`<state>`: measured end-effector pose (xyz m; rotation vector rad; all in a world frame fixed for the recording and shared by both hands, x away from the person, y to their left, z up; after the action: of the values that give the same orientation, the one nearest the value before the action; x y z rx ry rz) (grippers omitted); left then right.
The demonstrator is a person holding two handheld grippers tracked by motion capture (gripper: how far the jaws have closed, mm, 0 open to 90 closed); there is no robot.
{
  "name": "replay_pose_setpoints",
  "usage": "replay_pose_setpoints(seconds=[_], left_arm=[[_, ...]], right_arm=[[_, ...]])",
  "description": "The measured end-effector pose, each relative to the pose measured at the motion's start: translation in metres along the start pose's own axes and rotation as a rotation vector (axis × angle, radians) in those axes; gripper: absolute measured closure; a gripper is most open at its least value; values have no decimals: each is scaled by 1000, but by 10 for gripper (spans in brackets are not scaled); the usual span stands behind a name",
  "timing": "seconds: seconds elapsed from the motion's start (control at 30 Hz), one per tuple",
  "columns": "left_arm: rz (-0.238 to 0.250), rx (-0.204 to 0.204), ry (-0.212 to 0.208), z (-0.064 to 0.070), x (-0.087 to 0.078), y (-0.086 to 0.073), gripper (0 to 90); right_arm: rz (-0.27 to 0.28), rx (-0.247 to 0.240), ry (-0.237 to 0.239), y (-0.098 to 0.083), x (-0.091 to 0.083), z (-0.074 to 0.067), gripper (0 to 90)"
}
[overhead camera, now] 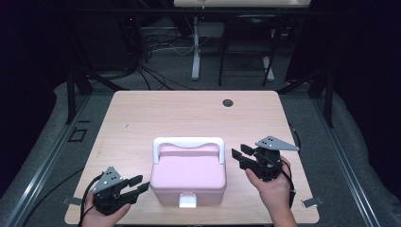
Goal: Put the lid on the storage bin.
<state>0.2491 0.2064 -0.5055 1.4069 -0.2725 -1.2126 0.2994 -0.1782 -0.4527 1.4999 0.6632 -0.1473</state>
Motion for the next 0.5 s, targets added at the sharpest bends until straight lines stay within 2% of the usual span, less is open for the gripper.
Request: replay_pose_setpoints(seconds=[0.5], left_arm=[[-4, -24, 39, -24, 6, 5, 601]], right_arm=[[3, 4, -13, -1, -1, 5, 586]])
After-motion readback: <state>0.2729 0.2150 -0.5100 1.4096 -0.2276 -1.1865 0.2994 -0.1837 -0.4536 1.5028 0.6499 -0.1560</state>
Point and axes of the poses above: each handheld gripper's, and its own axes: x roughly forward along the jaws, y roughly out of its top, z roughly to its right, the point moved 3 cm from there along x, roughly forward along the jaws, and after that the axes turned 13 degrees about -y, right-handed, at the moved point
